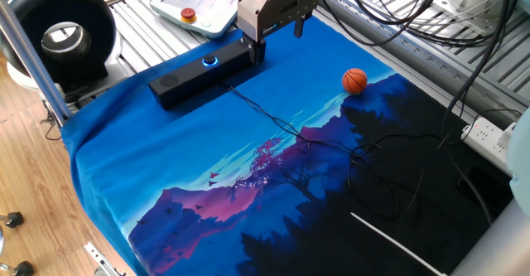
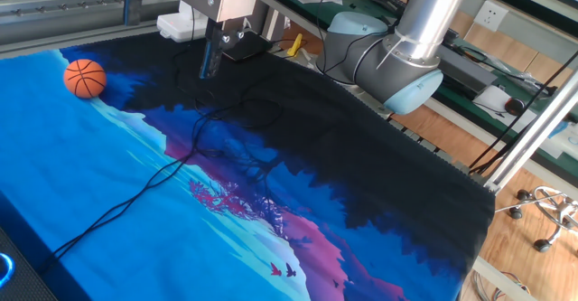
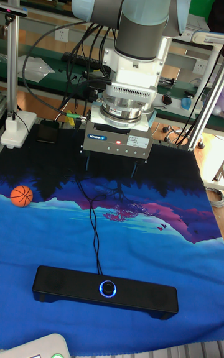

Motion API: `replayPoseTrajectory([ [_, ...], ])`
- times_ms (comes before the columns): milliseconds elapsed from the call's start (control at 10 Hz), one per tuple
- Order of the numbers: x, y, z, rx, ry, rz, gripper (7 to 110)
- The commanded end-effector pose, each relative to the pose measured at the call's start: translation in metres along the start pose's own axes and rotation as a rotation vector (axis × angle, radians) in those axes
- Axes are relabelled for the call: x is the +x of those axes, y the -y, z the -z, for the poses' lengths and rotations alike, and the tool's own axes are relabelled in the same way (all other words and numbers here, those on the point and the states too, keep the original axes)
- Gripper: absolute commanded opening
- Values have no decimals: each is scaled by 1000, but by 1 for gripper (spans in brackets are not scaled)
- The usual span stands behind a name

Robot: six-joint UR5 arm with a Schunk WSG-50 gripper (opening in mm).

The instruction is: Turn the knob to increase the volume of the speaker

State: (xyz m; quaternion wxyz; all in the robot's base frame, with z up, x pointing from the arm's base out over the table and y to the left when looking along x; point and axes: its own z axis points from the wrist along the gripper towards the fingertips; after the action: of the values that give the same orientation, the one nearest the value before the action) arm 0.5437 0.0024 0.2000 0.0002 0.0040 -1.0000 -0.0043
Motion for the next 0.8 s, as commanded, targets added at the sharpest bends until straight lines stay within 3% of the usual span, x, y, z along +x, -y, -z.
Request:
replayPoseTrajectory([
  [0, 65, -53, 13, -213, -259, 67, 109],
  [100, 63, -58, 10, -235, -253, 74, 7],
  [300, 61, -61, 6, -244, -250, 87, 7],
  [500, 64, -54, 6, -215, -263, 93, 7],
  [700, 48, -44, 2, -171, -193, 107, 7],
])
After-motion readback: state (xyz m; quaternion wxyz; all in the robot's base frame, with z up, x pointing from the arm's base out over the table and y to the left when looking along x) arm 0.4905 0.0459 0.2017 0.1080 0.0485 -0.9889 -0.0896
